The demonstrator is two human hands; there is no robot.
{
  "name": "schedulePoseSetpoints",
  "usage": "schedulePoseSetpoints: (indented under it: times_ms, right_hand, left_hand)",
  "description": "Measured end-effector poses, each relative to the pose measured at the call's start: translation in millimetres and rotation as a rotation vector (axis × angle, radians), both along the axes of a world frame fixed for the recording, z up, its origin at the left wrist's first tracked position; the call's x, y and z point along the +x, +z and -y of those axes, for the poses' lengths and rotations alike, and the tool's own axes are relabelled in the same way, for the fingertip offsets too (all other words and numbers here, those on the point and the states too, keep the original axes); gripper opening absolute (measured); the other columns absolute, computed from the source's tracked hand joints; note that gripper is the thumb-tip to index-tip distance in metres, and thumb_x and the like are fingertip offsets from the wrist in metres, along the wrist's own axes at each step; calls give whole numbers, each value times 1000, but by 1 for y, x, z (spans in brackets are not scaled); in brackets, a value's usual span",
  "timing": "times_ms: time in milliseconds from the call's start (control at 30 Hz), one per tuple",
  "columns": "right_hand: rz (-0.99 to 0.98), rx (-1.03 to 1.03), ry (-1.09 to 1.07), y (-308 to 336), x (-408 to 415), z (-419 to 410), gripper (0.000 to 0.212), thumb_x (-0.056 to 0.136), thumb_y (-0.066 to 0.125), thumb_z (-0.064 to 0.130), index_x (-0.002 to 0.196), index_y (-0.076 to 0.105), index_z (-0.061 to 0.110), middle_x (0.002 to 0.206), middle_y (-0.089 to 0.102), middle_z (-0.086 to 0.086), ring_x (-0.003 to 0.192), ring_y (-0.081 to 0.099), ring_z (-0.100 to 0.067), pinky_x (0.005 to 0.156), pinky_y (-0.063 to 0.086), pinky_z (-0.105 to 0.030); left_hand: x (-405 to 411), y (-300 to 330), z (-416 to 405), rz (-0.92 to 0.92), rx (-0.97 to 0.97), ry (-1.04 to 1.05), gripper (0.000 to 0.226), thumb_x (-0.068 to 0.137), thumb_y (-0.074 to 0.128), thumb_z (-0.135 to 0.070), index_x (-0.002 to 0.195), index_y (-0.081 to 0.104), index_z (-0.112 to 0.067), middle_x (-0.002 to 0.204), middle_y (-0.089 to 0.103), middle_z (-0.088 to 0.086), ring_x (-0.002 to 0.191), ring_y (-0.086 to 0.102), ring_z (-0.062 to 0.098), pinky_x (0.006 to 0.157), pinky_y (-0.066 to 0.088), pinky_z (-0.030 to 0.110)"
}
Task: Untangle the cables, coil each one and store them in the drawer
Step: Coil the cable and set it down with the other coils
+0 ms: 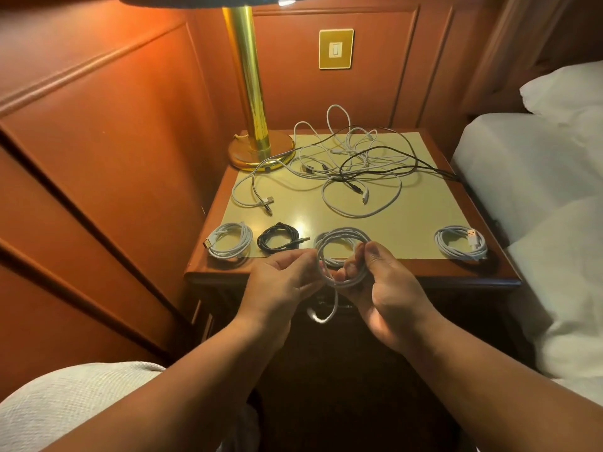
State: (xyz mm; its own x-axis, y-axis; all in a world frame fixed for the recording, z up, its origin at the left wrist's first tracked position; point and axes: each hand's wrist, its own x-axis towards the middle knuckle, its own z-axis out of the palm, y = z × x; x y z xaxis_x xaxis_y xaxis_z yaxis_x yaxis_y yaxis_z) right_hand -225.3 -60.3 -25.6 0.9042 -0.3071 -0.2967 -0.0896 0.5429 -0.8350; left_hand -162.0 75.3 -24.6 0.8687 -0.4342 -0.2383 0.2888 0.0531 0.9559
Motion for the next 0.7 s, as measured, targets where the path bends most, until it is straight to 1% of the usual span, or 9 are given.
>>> schedulePoseSetpoints:
  times_ms: [100, 233, 300, 367, 433, 500, 533, 600, 700]
  right_hand:
    - [13, -88, 13, -2, 0, -1, 36, 109, 27, 26, 90, 50, 6, 67, 59, -6, 76, 64, -24, 96, 53, -49]
    - [-3, -226, -5, -5, -1, -1, 36, 108, 31, 22, 85, 53, 6, 72, 57, -8, 83, 59, -29, 102, 49, -55]
    - [-12, -318, -4, -6, -2, -2, 40, 108, 30, 24, 81, 55, 8, 75, 57, -8, 86, 58, -29, 102, 47, -55]
    - [-34, -365, 12, -5, -3, -2, 43, 108, 29, 26, 77, 56, 13, 75, 58, -5, 81, 55, -26, 99, 46, -56]
    - [-60, -445, 43, -5, -3, -1, 44, 108, 31, 27, 74, 56, 16, 74, 60, -4, 80, 55, -28, 95, 49, -55]
    - [-81, -530, 74, -4, -3, -1, 43, 108, 30, 30, 76, 55, 16, 79, 59, -11, 80, 53, -34, 83, 51, -50]
    - [-91, -557, 81, -3, -3, 0, 42, 108, 29, 31, 79, 54, 15, 79, 57, -11, 76, 52, -31, 75, 50, -43]
    - [-111, -569, 85, 0, -3, 0, 41, 109, 28, 33, 85, 54, 12, 78, 55, -5, 69, 51, -17, 64, 47, -30]
    - [-136, -577, 118, 4, -3, 0, 40, 108, 29, 34, 88, 54, 10, 76, 58, -1, 68, 55, -11, 66, 50, -28]
  left_hand:
    - [-7, 0, 2, 59, -22, -16, 30, 99, 56, -26, 96, 72, 0, 94, 75, 16, 96, 73, 25, 92, 56, 38]
    - [-6, -4, 0, 75, 5, -74, 29, 89, 73, -28, 107, 67, -7, 102, 74, 15, 101, 71, 30, 99, 53, 49]
    - [-5, -5, 1, 39, 14, -82, 39, 82, 78, -26, 115, 62, -16, 102, 73, 11, 101, 71, 27, 98, 51, 48]
    - [-3, -3, 3, -86, -66, -110, 45, 81, 76, -22, 122, 57, -20, 95, 71, 8, 94, 69, 22, 92, 47, 41]
    - [-2, 2, 2, -233, -233, -192, 43, 84, 72, -17, 125, 58, -16, 84, 65, 4, 84, 66, 19, 87, 45, 37]
    - [0, 4, 0, -336, -362, -236, 49, 81, 69, -18, 129, 58, -12, 84, 61, 4, 83, 61, 20, 87, 46, 37]
    - [1, 3, -2, -370, -412, -247, 53, 80, 68, -17, 132, 57, -11, 86, 60, 5, 86, 60, 21, 90, 46, 38]
    - [4, 1, -3, -412, -489, -270, 59, 76, 72, -15, 132, 55, -11, 86, 60, 6, 88, 60, 23, 93, 44, 42]
    - [7, 5, -4, -344, -430, -309, 65, 64, 78, -3, 124, 56, -12, 94, 64, 13, 91, 66, 29, 96, 47, 48]
